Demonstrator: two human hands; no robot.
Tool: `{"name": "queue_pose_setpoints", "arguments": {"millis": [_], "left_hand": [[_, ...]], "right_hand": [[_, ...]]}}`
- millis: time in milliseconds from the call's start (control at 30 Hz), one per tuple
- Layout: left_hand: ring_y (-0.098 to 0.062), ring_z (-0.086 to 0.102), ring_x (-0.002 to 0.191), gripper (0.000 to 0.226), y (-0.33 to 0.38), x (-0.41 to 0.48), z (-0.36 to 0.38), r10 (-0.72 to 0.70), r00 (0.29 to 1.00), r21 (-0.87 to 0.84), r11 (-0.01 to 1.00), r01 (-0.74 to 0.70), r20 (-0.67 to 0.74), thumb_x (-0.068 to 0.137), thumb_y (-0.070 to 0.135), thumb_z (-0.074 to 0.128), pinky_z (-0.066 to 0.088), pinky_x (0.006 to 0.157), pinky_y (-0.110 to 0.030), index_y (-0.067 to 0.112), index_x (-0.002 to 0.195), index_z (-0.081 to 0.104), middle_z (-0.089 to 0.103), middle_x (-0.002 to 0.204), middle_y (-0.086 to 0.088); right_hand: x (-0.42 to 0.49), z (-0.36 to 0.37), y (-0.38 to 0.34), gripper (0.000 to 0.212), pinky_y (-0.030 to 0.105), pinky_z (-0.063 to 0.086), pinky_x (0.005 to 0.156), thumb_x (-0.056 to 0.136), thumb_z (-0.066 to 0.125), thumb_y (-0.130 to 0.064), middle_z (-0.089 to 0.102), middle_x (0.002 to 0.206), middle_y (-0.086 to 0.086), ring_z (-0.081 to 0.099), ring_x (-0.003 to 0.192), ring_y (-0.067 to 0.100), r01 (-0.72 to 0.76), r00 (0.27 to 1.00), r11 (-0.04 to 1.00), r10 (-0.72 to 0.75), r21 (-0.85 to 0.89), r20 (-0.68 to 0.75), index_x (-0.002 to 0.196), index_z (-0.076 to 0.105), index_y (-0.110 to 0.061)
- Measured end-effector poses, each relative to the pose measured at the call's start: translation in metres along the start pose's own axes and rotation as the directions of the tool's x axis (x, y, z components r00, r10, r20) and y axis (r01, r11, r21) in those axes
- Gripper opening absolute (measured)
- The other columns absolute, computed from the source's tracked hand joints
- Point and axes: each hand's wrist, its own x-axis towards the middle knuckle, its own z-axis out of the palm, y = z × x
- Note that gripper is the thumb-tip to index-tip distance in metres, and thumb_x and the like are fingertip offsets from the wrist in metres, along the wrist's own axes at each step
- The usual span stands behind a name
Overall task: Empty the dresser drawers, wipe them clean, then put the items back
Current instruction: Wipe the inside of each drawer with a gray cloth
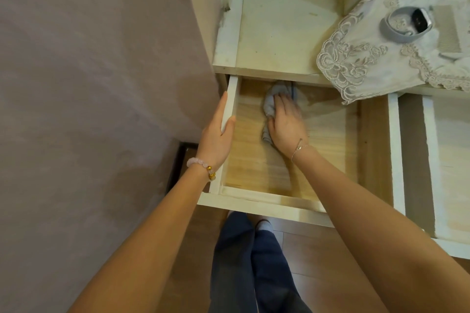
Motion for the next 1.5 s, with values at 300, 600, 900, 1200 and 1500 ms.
{"name": "queue_pose_setpoints", "arguments": {"millis": [300, 600, 900, 1200, 1500], "left_hand": [[0.006, 0.022, 0.125, 0.053, -0.005, 0.002, 0.0, 0.008, 1.0, -0.009, 1.0, -0.008, -0.01, 0.101, 0.023, 0.034, 0.023, 0.101, -0.015, 0.033, 0.148, 0.012, 0.022, 0.153, 0.014], [0.007, 0.022, 0.125, 0.053, -0.006, 0.002, 0.0, 0.017, 1.0, -0.004, 1.0, -0.017, -0.014, 0.101, 0.022, 0.034, 0.023, 0.099, -0.009, 0.033, 0.149, 0.012, 0.021, 0.153, 0.015], [0.0, 0.02, 0.135, 0.053, -0.004, 0.0, 0.001, 0.008, 1.0, -0.011, 1.0, -0.009, -0.017, 0.101, 0.024, 0.034, 0.019, 0.105, -0.015, 0.033, 0.149, 0.013, 0.019, 0.153, 0.016], [-0.007, 0.018, 0.14, 0.052, -0.003, 0.0, 0.002, 0.006, 1.0, -0.004, 1.0, -0.006, -0.02, 0.102, 0.023, 0.033, 0.019, 0.11, -0.022, 0.033, 0.149, 0.013, 0.018, 0.154, 0.016], [-0.006, 0.018, 0.14, 0.052, -0.003, -0.001, 0.001, 0.002, 1.0, -0.009, 1.0, -0.003, -0.019, 0.102, 0.022, 0.033, 0.017, 0.108, -0.019, 0.032, 0.149, 0.013, 0.017, 0.154, 0.015]], "right_hand": [[0.014, 0.005, -0.011, 0.048, 0.039, 0.024, 0.111, 0.087, 0.048, -0.013, 0.047, 0.136, 0.02, 0.037, 0.131, 0.033, 0.085, 0.996, 0.995, -0.086, 0.049, 0.002, 0.133, 0.044, 0.0], [0.033, 0.009, -0.027, 0.053, 0.035, 0.027, 0.11, 0.088, 0.048, -0.019, 0.044, 0.141, 0.012, 0.041, 0.129, 0.027, 0.2, 0.975, 0.979, -0.202, 0.027, 0.094, 0.139, 0.039, -0.008], [0.013, -0.012, 0.009, 0.047, 0.033, 0.025, 0.111, 0.087, 0.048, -0.014, 0.042, 0.143, 0.014, 0.037, 0.133, 0.028, 0.011, 1.0, 0.997, -0.011, 0.071, 0.001, 0.134, 0.045, -0.006], [-0.022, -0.053, 0.091, 0.044, 0.038, 0.034, 0.1, 0.091, 0.044, -0.017, 0.039, 0.14, 0.022, 0.039, 0.126, 0.035, -0.376, 0.924, 0.925, 0.378, 0.05, -0.053, 0.129, 0.043, 0.005], [-0.045, -0.046, 0.089, 0.046, 0.041, 0.029, 0.109, 0.086, 0.044, -0.013, 0.042, 0.14, 0.022, 0.037, 0.13, 0.035, -0.271, 0.959, 0.953, 0.28, 0.134, -0.047, 0.129, 0.044, 0.004]]}}
